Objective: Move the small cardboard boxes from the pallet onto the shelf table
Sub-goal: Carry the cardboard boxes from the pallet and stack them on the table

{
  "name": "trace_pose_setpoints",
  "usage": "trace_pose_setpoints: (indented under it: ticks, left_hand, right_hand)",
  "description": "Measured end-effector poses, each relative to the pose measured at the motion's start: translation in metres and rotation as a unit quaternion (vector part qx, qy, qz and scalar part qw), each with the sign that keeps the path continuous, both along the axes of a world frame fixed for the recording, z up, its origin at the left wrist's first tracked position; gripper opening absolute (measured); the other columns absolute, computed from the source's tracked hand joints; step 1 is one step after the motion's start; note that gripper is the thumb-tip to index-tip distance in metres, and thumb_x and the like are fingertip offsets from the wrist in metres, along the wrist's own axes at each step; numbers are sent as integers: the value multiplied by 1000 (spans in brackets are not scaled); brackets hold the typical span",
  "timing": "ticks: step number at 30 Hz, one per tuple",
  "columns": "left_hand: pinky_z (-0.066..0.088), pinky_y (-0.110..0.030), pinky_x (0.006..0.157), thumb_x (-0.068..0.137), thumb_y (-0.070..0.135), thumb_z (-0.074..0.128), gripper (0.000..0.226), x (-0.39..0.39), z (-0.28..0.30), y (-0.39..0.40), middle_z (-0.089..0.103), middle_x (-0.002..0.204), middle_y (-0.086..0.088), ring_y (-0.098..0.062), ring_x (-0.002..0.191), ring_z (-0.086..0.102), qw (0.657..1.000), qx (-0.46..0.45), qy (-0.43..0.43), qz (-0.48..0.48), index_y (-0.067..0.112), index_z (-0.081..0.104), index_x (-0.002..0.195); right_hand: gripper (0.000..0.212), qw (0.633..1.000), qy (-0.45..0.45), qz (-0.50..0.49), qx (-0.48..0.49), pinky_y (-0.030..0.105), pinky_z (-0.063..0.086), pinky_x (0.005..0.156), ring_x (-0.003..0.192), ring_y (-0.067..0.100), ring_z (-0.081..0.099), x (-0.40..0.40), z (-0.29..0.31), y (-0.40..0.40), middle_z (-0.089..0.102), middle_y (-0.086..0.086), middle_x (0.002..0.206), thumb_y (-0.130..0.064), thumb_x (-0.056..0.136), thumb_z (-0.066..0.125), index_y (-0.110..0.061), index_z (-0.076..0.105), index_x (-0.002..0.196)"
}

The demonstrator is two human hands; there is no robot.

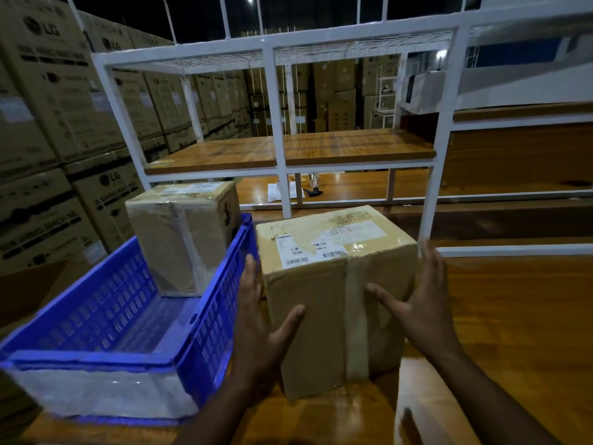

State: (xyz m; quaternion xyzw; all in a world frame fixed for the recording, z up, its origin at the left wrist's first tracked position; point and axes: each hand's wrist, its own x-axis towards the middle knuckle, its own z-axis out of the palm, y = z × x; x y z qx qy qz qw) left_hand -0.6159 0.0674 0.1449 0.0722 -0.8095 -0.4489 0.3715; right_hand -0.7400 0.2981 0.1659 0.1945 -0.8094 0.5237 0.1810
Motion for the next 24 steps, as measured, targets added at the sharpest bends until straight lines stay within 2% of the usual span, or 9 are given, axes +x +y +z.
trace_pose_setpoints:
  ticks: [3,5,8,11,13,15,19,22,24]
  left_hand:
    - [57,-35,97,76,56,82,96,6,-34,6,53,146,6,-6,127,58,997,71,-35,-20,27,32,154]
    - [53,-19,93,78,45,85,84,9,-53,11,59,137,4,-2,121,60,995,73,-62,-11,22,42,146]
    - [53,-13,84,76,37,86,75,11,-65,16,62,132,3,3,111,64,989,117,-85,-14,22,45,138]
    - [53,-12,76,72,52,80,71,5,-55,16,64,124,4,1,103,66,985,131,-110,27,25,47,128]
    - [56,-25,76,70,74,70,65,0,-38,15,67,114,3,-8,99,68,983,128,-105,77,33,44,114]
    - [58,-33,75,71,81,63,63,-2,-16,16,67,108,7,-6,95,68,986,112,-83,93,35,43,109]
    - [54,-16,79,80,66,65,60,3,36,20,60,115,22,19,99,60,993,109,-41,0,32,47,126]
    - [60,-27,82,78,77,57,76,5,59,16,61,126,16,5,108,65,993,93,-30,-65,33,44,139]
    - [61,-30,83,76,77,55,87,3,66,15,60,131,12,-3,111,66,993,83,-32,-79,31,37,148]
  right_hand:
    - [114,983,-155,58,-80,43,50,99,131,14,47,6,-35,8,43,-5,149,-65,60,80,-36,20,152]
    - [95,968,-224,99,-58,43,57,90,117,14,61,10,-61,11,59,-8,133,-78,60,74,-37,40,138]
    - [93,956,-274,102,-6,43,59,87,107,10,63,11,-88,15,62,-11,123,-81,65,67,-28,43,137]
    - [93,963,-253,90,13,42,60,84,105,10,64,10,-83,16,63,-11,122,-83,67,63,-26,43,138]
    - [87,971,-228,74,19,39,59,81,101,9,64,13,-64,17,63,-12,121,-79,69,62,-28,44,137]
    - [79,979,-195,55,15,33,56,75,95,5,62,14,-41,19,60,-15,116,-71,72,62,-31,40,137]
    - [61,986,-140,54,-75,30,56,72,102,2,59,14,2,25,56,-20,115,-59,80,66,-38,41,131]
    - [56,978,-139,77,-132,34,57,73,106,7,58,17,31,31,54,-22,115,-58,83,59,-39,45,134]
    - [44,974,-135,99,-154,38,58,76,105,12,62,19,46,35,60,-15,116,-56,84,60,-47,48,125]
